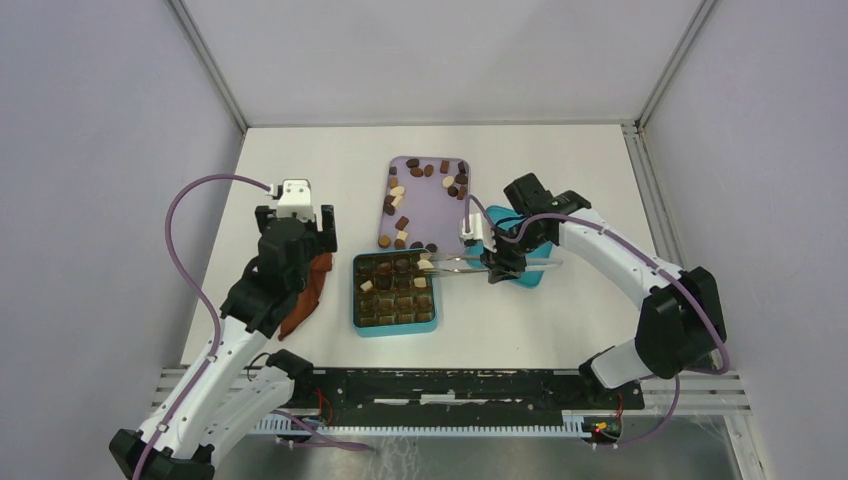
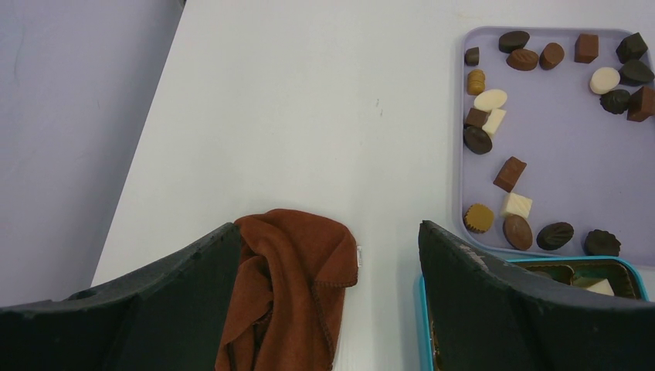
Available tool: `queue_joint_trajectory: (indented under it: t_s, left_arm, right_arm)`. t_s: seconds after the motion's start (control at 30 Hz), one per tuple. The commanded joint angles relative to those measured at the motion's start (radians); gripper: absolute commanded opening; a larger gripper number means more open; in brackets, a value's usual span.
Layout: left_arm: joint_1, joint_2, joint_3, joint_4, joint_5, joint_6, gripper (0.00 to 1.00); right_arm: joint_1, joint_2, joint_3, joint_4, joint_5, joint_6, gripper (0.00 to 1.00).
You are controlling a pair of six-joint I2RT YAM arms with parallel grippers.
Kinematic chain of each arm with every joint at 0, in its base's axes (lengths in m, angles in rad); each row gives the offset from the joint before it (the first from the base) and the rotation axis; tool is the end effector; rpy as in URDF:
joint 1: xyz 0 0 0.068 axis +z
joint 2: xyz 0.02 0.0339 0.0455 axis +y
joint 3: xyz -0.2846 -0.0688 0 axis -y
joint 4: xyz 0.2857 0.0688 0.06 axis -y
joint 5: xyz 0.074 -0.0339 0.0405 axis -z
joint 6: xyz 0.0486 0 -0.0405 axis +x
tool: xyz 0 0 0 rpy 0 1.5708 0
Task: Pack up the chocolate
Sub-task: Place the fake chocolate in the packing box.
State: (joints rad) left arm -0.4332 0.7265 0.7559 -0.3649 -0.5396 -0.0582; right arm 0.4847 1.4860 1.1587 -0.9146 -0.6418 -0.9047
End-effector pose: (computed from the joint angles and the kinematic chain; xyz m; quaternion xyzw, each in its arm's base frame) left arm 0.1923 -0.0614 0.3328 -0.0052 0.8008 0.0750 0.5943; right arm 0.2715 0.1759 0.2552 -0.6390 0.6861 0.2719 0.2168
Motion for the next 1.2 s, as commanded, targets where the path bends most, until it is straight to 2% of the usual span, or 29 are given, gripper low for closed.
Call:
queue_joint_trajectory:
  t_s: [0.0,0.3,0.57,0.73,0.97,1.17]
  left_arm:
    - [0.007,-0.002,0.002,0.038,0.009,0.012,0.9]
    - [0.005,-0.004,0.002,0.039,0.016,0.012,0.9]
    - [0.006,-0.007,0.002,0.038,0.024,0.012,0.9]
    - [0.006,-0.008,0.002,0.038,0.025,0.013,0.9]
    - [0.006,-0.007,0.002,0.038,0.024,0.012,0.9]
    - [0.006,-0.009,0.002,0.038,0.024,0.012,0.9]
  right_arm:
    - [0.05,-0.044,-0.039,0.041,0.052,-0.045,0.13]
    - [0.146,-0.012,-0.059,0.085,0.175,-0.02,0.15]
    - [0.182,0.028,-0.047,0.087,0.208,-0.01,0.19]
    - [0.19,0.044,-0.038,0.09,0.224,0.0,0.27]
    - [0.196,0.047,-0.04,0.093,0.229,0.001,0.44]
    - [0.199,0.043,-0.044,0.095,0.229,0.001,0.54]
